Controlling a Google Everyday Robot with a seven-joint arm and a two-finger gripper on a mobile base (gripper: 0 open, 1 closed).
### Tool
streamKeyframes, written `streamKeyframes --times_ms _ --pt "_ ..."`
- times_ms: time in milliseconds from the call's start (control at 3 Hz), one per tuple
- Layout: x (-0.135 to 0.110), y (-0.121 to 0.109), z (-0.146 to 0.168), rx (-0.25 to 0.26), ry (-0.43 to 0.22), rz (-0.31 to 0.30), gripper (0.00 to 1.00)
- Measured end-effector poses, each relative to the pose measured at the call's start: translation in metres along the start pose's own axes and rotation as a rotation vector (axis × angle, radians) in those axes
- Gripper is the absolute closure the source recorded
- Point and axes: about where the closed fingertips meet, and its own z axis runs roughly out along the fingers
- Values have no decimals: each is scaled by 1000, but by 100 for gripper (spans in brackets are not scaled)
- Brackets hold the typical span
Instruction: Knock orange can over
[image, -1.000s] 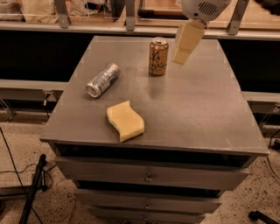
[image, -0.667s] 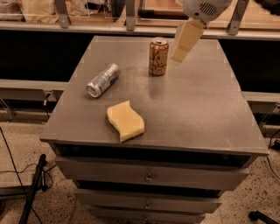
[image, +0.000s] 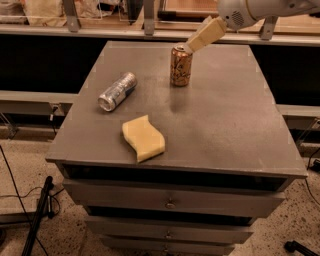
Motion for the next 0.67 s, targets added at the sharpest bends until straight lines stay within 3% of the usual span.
streamKeyframes --times_ms 333,667 --pt "18 -11 19 0 -78 114 0" --pt "22 -11 25 -8 -89 137 0"
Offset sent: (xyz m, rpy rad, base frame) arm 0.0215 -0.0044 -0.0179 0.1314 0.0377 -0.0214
